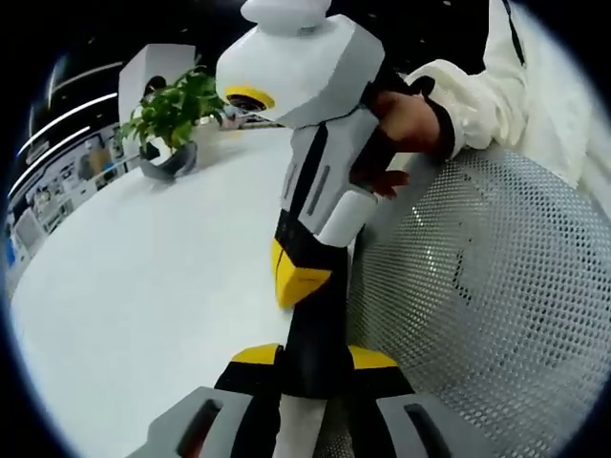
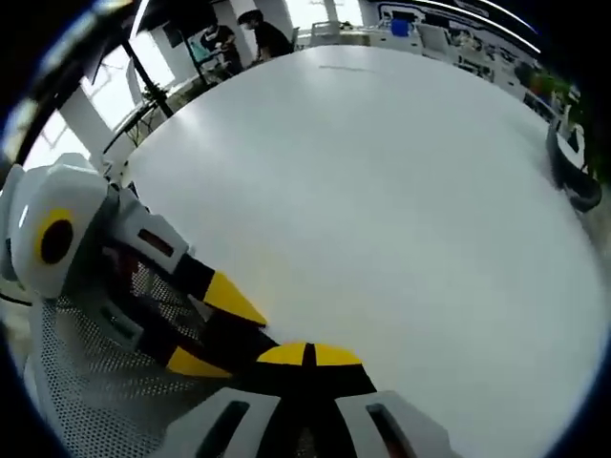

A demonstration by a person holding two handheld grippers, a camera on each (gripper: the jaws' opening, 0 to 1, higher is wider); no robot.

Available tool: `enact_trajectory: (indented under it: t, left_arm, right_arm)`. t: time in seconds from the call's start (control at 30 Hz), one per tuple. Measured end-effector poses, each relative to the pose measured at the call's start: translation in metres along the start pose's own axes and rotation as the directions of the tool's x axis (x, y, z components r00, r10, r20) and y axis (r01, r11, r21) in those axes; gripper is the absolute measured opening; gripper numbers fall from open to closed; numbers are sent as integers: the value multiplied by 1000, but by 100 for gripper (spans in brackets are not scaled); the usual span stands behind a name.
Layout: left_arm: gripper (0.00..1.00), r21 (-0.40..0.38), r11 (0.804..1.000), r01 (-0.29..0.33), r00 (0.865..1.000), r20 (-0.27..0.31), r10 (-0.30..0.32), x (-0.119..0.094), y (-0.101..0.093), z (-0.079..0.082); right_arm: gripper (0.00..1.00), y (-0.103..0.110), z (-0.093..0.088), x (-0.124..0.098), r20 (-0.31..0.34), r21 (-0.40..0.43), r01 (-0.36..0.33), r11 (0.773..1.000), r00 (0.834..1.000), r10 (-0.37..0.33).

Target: Press the specified remote control buttons in sequence, fully releasing each button before pressing the next.

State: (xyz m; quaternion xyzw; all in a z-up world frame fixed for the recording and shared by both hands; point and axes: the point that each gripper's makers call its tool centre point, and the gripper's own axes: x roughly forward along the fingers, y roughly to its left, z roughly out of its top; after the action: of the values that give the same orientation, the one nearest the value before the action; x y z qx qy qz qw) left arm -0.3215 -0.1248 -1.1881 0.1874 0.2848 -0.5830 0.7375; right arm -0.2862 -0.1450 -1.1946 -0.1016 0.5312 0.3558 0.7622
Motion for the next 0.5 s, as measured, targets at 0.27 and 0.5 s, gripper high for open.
enact_trajectory:
  t: [0.27, 0.5]
  left_arm:
    - [24, 12, 999, -30, 1000, -2, 30, -1, 6, -1]
    - [24, 7, 999, -33, 999, -2, 33, 0, 7, 0]
  right_arm:
    - [0, -5, 5, -13, 28, 168, -46, 985, 999, 41]
    - [0, -5, 5, -20, 27, 352, -136, 926, 990, 135]
